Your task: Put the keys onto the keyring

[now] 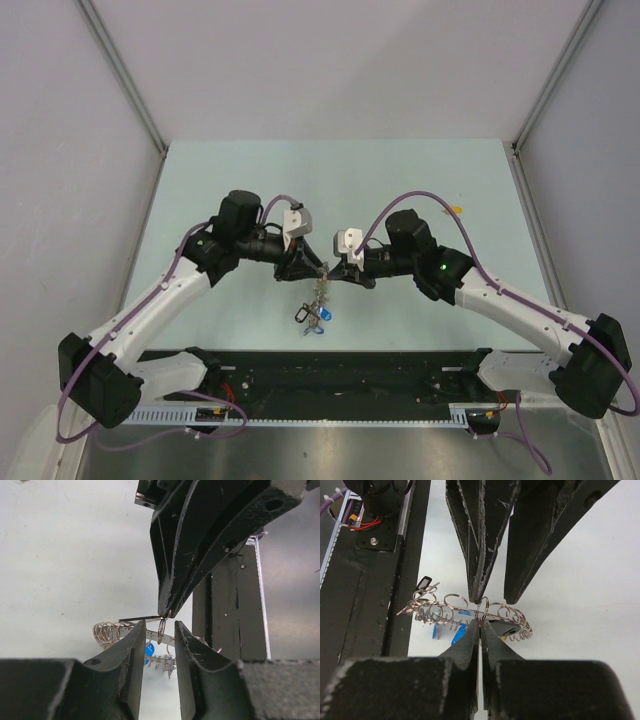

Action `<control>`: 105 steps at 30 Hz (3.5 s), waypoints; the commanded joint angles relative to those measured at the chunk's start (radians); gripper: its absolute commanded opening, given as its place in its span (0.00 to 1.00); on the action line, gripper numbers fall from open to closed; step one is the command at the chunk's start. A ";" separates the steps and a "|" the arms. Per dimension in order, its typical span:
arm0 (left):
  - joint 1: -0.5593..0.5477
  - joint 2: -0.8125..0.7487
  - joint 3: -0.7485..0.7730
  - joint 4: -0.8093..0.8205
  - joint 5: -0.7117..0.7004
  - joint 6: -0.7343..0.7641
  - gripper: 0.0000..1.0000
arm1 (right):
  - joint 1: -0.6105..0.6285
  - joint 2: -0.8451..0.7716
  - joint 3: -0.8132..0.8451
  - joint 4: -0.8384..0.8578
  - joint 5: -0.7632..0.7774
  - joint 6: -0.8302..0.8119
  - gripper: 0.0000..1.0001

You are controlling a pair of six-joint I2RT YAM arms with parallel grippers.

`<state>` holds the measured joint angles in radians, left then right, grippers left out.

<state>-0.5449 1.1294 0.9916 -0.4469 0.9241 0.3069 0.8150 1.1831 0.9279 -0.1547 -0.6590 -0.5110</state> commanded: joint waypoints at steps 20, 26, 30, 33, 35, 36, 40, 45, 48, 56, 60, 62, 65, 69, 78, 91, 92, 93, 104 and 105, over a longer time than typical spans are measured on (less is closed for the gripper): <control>-0.033 0.056 0.062 -0.104 0.012 0.081 0.00 | 0.006 -0.033 0.068 0.017 0.019 -0.017 0.00; 0.003 -0.025 -0.020 0.060 -0.074 -0.083 0.01 | -0.027 -0.080 0.058 -0.032 0.071 -0.001 0.00; 0.025 -0.083 -0.106 0.256 -0.143 -0.285 0.01 | -0.030 -0.106 0.017 0.007 0.081 0.026 0.00; 0.025 -0.121 -0.166 0.371 -0.185 -0.402 0.00 | -0.022 -0.115 -0.024 0.065 0.076 0.058 0.00; 0.026 -0.144 -0.197 0.416 -0.205 -0.461 0.00 | -0.005 -0.119 -0.055 0.099 0.087 0.075 0.00; 0.025 -0.154 -0.205 0.442 -0.209 -0.472 0.00 | -0.001 -0.119 -0.063 0.107 0.091 0.078 0.00; 0.025 -0.178 -0.219 0.473 -0.246 -0.499 0.01 | 0.026 -0.123 -0.096 0.145 0.134 0.095 0.00; 0.023 -0.210 -0.278 0.569 -0.315 -0.580 0.00 | 0.053 -0.160 -0.190 0.317 0.188 0.170 0.00; 0.013 -0.239 -0.347 0.692 -0.356 -0.675 0.00 | 0.081 -0.158 -0.215 0.383 0.226 0.189 0.00; -0.043 -0.286 -0.449 0.858 -0.450 -0.773 0.00 | 0.099 -0.126 -0.228 0.435 0.271 0.169 0.00; -0.041 -0.295 -0.433 0.808 -0.404 -0.712 0.27 | 0.076 -0.134 -0.206 0.405 0.228 0.138 0.00; -0.036 -0.295 -0.409 0.727 -0.378 -0.632 0.39 | 0.061 -0.134 -0.186 0.371 0.201 0.115 0.00; -0.014 -0.277 -0.343 0.606 -0.290 -0.508 0.45 | 0.049 -0.135 -0.164 0.321 0.171 0.080 0.00; 0.019 -0.200 -0.201 0.383 -0.132 -0.310 0.52 | 0.041 -0.132 -0.109 0.244 0.138 0.037 0.00; -0.003 0.009 0.022 -0.061 0.051 0.161 0.54 | 0.041 -0.114 -0.043 0.113 0.090 -0.014 0.00; -0.053 0.056 0.039 -0.081 0.098 0.193 0.35 | 0.052 -0.094 -0.020 0.080 0.082 -0.024 0.00; -0.053 0.059 0.039 -0.076 0.094 0.190 0.35 | 0.055 -0.093 -0.020 0.080 0.082 -0.024 0.00; -0.058 0.064 0.039 -0.073 0.088 0.181 0.35 | 0.053 -0.092 -0.020 0.076 0.082 -0.024 0.00; -0.064 0.073 0.047 -0.073 0.052 0.155 0.00 | 0.059 -0.099 -0.015 0.063 0.099 -0.024 0.00; -0.064 0.072 0.047 -0.073 0.042 0.144 0.00 | 0.059 -0.105 -0.017 0.055 0.105 -0.023 0.00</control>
<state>-0.6025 1.2102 0.9924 -0.5072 0.9470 0.4473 0.8692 1.0946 0.8497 -0.1272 -0.5568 -0.5259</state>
